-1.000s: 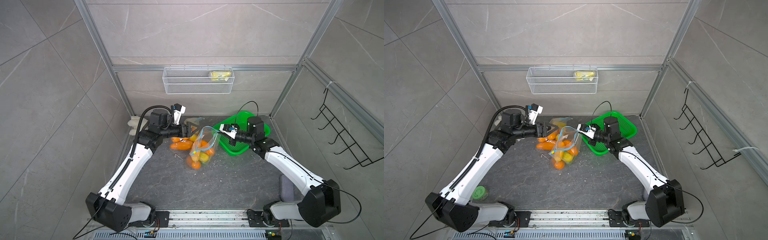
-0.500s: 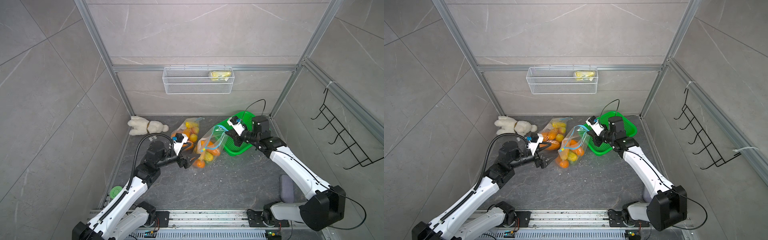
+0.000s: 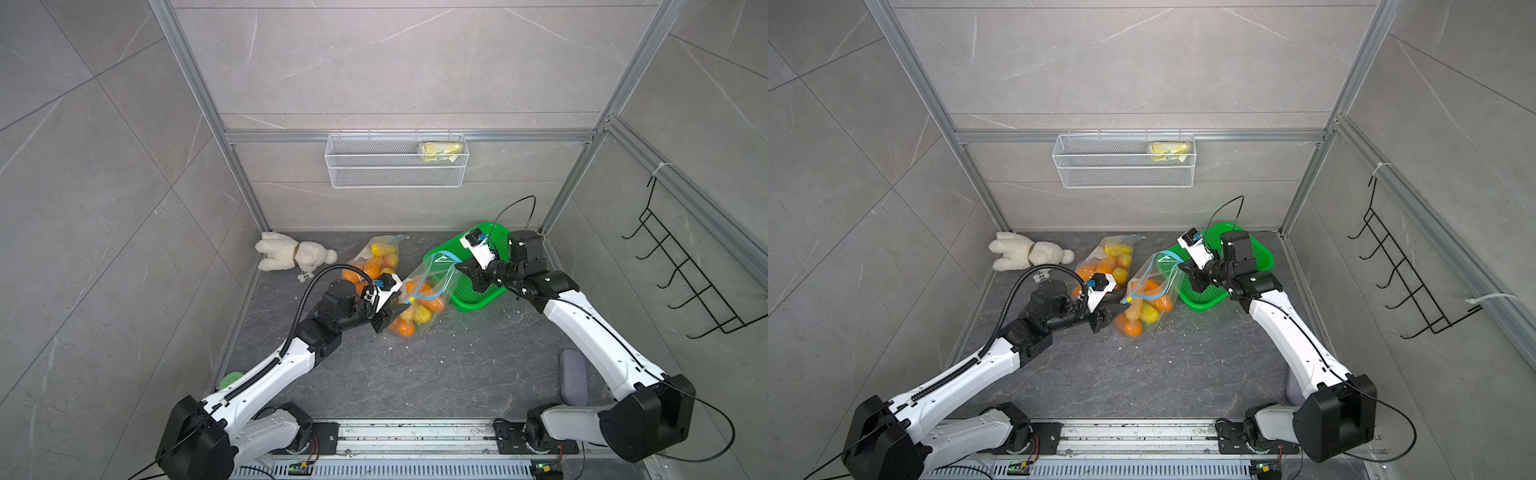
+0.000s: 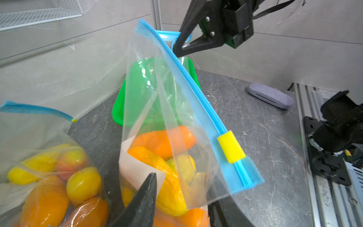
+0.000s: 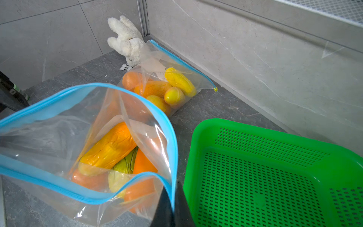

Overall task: Place the mango in a zip-top bag and seal the zipper
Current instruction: Zip the zipper on the zipper food storage bag.

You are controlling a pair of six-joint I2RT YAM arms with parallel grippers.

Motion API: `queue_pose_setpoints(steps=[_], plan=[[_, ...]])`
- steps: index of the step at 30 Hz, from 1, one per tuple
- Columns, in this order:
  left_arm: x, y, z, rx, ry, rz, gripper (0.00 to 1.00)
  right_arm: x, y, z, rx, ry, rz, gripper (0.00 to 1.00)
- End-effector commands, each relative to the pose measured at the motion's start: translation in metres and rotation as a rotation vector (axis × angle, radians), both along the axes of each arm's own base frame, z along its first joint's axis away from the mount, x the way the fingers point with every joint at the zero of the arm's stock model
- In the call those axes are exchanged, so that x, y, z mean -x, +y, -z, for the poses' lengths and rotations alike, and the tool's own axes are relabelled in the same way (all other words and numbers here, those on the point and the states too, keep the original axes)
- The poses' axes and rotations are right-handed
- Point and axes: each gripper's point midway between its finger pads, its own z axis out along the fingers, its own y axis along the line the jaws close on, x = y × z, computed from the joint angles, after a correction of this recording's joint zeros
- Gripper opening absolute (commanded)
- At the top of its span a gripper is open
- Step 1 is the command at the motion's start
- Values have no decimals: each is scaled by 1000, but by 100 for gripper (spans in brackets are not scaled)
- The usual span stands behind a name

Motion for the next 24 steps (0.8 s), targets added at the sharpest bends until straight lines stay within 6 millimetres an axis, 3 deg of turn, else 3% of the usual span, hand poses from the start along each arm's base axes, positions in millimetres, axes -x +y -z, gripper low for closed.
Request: queue_pose_setpoints(steps=[1, 7, 10, 14, 19, 24], plan=[[-9, -8, -45, 77, -142, 5, 41, 7, -3, -16, -42, 16, 8, 0], [-3, -10, -51, 113, -136, 36, 25, 4, -13, -11, -60, 48, 47, 0], [0, -14, -48, 106, -111, 65, 22, 3, -16, -13, -75, 57, 56, 0], [3, -15, -55, 138, -101, 81, 0, 3, -23, -10, -62, 63, 95, 0], [3, -9, -71, 194, -120, 53, 0, 7, -31, -4, -60, 72, 110, 0], [-27, 19, -89, 269, -29, -97, 0, 10, -56, 2, -44, 98, 190, 0]])
